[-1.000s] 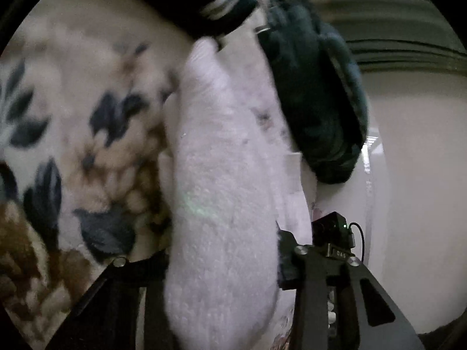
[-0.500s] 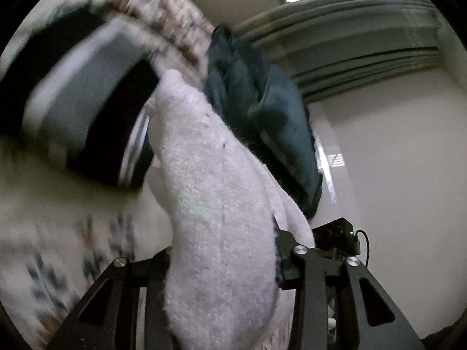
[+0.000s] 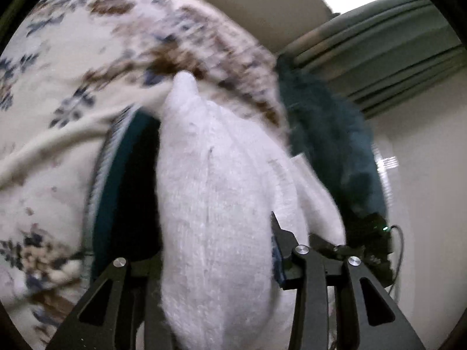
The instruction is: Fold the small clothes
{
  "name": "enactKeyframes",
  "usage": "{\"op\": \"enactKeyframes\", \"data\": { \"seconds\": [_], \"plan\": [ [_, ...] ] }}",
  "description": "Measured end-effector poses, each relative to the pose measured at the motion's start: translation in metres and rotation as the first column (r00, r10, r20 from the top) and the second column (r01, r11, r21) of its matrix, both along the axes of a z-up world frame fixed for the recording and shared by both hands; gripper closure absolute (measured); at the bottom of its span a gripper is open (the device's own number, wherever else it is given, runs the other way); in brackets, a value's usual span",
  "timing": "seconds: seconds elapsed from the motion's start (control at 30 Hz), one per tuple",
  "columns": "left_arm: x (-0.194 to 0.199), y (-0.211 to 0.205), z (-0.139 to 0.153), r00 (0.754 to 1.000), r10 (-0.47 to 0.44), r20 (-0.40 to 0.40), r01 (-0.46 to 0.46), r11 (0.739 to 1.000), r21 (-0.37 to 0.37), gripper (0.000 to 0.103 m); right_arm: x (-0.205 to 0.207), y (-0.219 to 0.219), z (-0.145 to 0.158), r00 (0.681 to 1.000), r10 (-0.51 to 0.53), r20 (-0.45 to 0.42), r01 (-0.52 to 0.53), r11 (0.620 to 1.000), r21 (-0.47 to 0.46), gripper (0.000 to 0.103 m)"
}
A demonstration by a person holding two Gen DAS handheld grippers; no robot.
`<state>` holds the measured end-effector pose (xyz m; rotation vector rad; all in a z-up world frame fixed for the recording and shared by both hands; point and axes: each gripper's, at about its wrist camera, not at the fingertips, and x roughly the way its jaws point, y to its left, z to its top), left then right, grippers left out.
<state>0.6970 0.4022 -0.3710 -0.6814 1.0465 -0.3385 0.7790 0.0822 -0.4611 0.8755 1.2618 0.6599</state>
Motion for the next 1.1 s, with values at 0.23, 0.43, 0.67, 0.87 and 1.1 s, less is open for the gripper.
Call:
{"op": "enactKeyframes", "data": {
  "seconds": [0.23,0.43,0.67,0.87,1.1],
  "plan": [
    [-0.041,0.022,0.002,0.997,0.075,0.009,-0.075,0.997,-0.009,0.049,-0.007,-0.004,-0.006,0.999,0.011,0.039,-0.002,0.977,-0.212,0.034],
    [-0.09,-0.021,0.054,0.975,0.126,0.183,-0.178,0.936,0.304,0.047,-0.043,-0.017,0.056,0.973,-0.007,0.229,0.118,0.872,-0.476,0.033],
    [-0.075,-0.049,0.016,0.99,0.126,0.065,-0.141,0.861,0.488,0.036,-0.081,0.02,0.04,0.973,0.119,0.196,0.017,0.816,-0.578,0.034],
    [-0.089,-0.062,0.03,0.988,0.144,0.063,-0.155,0.82,0.552,0.031,-0.099,0.026,0.061,0.967,0.097,0.234,0.101,0.7,-0.707,0.018],
    [-0.134,-0.095,0.077,0.988,0.135,0.081,-0.155,0.746,0.648,0.01,-0.165,0.015,0.134,0.937,0.107,0.332,0.235,0.508,-0.829,0.0]
  ]
}}
